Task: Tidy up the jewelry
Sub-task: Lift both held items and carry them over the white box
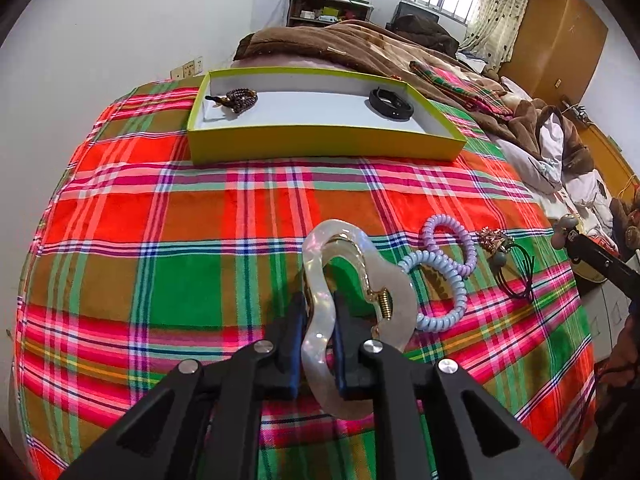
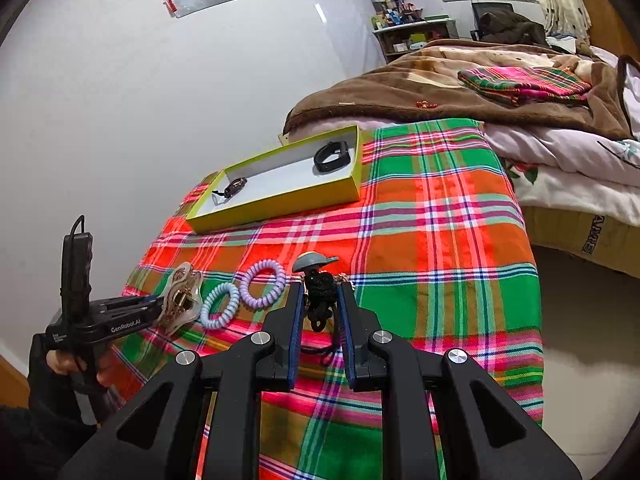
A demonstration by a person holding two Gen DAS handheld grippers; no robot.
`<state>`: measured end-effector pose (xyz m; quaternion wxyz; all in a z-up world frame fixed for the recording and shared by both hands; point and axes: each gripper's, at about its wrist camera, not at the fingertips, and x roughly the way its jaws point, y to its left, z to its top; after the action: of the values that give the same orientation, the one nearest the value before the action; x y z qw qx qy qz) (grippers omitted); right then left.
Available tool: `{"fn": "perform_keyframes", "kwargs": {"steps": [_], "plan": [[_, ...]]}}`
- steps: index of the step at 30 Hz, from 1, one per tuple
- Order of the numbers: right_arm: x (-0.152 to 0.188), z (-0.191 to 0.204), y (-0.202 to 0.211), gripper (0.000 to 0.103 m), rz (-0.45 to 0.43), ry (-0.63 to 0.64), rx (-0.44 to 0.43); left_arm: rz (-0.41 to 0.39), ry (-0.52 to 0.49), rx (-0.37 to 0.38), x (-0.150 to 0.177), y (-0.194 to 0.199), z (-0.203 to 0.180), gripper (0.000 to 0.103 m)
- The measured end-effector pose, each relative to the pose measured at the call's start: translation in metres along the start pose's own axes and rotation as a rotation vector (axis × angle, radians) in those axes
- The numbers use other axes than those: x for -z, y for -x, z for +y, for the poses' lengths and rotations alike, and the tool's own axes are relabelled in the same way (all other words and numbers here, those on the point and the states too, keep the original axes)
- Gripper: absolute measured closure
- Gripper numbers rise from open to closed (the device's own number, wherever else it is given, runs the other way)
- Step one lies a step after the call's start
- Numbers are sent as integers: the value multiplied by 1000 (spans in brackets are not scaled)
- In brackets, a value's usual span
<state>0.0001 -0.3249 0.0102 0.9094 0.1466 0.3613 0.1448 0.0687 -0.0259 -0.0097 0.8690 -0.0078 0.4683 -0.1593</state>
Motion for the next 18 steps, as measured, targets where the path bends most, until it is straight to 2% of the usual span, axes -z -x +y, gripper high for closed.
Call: {"fn": "perform_keyframes", "kwargs": {"steps": [18], "plan": [[-33,32,-11,86,-25,78,27,-69,13,-43,-26,31,16,90]]}}
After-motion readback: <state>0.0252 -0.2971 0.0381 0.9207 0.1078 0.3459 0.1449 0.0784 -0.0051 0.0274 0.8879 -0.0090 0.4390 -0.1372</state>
